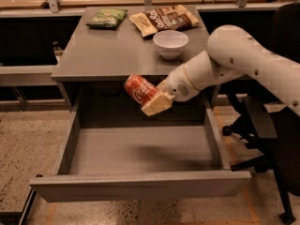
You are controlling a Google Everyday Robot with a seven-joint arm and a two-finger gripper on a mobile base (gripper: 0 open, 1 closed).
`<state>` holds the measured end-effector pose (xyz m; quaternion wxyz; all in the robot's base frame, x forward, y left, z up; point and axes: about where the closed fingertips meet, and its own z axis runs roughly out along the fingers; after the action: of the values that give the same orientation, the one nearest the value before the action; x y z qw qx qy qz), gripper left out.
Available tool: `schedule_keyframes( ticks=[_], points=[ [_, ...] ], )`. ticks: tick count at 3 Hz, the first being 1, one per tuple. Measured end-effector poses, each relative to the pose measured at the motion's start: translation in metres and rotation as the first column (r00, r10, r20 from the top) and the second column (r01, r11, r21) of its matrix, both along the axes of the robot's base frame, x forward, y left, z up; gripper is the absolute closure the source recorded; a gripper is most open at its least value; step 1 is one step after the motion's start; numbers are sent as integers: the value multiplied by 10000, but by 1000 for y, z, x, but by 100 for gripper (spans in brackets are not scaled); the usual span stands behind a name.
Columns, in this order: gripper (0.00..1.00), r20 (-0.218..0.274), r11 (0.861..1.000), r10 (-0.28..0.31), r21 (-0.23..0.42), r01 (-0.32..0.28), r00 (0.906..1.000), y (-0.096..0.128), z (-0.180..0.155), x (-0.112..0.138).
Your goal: Place coke can into top drawer
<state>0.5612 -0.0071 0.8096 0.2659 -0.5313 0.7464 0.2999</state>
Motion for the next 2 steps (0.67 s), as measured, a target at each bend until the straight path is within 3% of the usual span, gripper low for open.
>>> schedule_keyframes(
  ticks=[1,2],
  points=[
    [100,-1508,9997,108,-187,-137,9885,-15,-49,-48],
    [100,-2847,9998,84,-154,-134,9586,-14,-103,-80]
  ],
)
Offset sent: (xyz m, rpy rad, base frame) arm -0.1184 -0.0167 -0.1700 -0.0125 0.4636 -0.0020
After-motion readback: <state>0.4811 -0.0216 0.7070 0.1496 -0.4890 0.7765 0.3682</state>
